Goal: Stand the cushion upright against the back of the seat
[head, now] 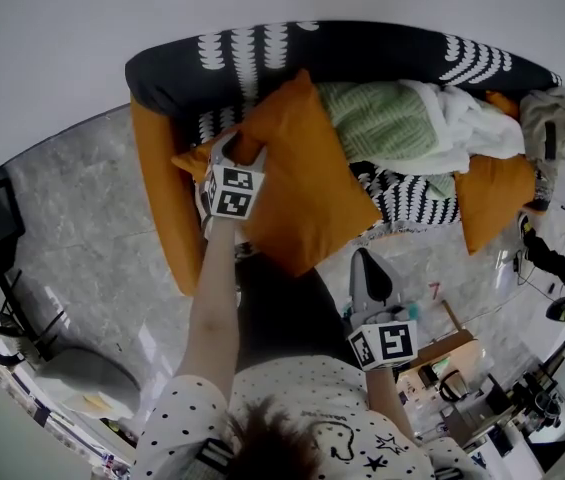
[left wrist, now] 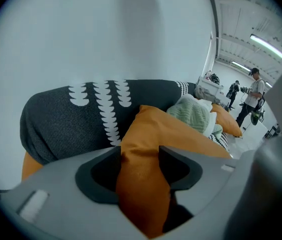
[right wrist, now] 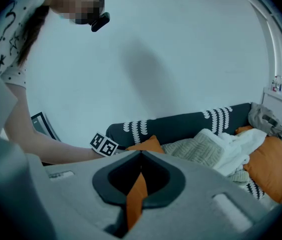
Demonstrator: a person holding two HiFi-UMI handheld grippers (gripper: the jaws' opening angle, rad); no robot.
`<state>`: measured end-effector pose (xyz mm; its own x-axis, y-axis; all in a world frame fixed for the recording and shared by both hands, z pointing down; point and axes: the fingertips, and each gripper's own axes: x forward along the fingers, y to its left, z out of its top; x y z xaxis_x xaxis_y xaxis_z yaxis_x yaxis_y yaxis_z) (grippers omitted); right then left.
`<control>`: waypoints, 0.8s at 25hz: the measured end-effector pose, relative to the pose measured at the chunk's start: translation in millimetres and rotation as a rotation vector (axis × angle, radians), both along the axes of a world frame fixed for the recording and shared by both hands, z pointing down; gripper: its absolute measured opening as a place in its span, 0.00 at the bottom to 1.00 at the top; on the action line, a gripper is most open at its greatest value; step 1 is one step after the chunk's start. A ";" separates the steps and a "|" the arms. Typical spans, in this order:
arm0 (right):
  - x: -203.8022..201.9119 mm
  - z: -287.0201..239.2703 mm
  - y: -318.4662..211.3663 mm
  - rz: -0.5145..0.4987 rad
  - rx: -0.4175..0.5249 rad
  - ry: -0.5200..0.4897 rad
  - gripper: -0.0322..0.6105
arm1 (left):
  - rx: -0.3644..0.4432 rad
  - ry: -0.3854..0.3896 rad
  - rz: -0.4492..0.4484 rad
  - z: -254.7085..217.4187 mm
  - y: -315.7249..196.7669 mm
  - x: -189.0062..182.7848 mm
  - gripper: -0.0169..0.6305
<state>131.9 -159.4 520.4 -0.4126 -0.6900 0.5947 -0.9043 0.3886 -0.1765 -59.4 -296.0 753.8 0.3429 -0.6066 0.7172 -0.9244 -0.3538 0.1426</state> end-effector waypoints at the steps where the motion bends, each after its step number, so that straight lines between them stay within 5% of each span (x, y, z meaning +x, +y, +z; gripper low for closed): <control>1: -0.4 1.7 0.6 -0.001 -0.003 0.000 0.05 | -0.011 -0.006 0.009 4.7 -0.1 1.0 0.40; 13: -5.0 0.8 -0.3 -0.004 0.007 0.010 0.05 | -0.044 0.041 0.034 0.7 15.9 12.5 0.09; 20: -5.7 -9.3 -3.8 -0.014 0.031 0.012 0.05 | -0.011 0.090 0.010 -20.4 25.9 17.5 0.05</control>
